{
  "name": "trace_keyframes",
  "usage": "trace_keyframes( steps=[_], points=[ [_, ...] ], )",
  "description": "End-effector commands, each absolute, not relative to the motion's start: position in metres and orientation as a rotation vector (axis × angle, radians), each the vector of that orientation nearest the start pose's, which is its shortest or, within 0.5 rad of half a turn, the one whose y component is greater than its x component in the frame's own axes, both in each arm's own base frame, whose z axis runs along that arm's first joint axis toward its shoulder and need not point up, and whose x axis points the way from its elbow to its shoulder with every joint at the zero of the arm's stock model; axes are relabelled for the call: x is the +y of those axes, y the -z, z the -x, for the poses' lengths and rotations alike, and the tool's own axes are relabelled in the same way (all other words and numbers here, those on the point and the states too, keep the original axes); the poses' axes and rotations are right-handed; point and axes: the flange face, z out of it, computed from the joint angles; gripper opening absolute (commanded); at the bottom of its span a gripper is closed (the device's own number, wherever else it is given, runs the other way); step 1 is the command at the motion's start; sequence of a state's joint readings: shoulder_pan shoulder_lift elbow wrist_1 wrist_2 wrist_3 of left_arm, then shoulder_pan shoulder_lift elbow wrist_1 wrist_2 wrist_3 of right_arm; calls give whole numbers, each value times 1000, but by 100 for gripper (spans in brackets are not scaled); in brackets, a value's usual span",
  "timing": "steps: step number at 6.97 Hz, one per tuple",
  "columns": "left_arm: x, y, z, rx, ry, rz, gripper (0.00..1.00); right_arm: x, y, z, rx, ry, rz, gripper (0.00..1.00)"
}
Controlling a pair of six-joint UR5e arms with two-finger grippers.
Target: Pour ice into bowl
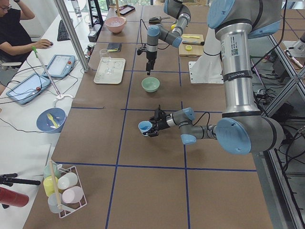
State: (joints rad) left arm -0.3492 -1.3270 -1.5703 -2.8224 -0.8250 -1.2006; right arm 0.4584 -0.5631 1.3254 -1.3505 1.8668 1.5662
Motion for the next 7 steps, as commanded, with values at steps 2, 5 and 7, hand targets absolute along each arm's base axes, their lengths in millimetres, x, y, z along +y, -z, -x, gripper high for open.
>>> trace_keyframes(
  steps=[2,5,7],
  points=[
    [-325,-567,-302,710,308,-1031,0,-448,-90,621,-1047,-270,61,100],
    [-334,-512,-328,717,275,-1067,0,-442,-144,554,-1068,-277,45,100],
    [-349,-437,-369,641,241,-1046,0,-433,-177,517,-1072,-255,19,100]
  ],
)
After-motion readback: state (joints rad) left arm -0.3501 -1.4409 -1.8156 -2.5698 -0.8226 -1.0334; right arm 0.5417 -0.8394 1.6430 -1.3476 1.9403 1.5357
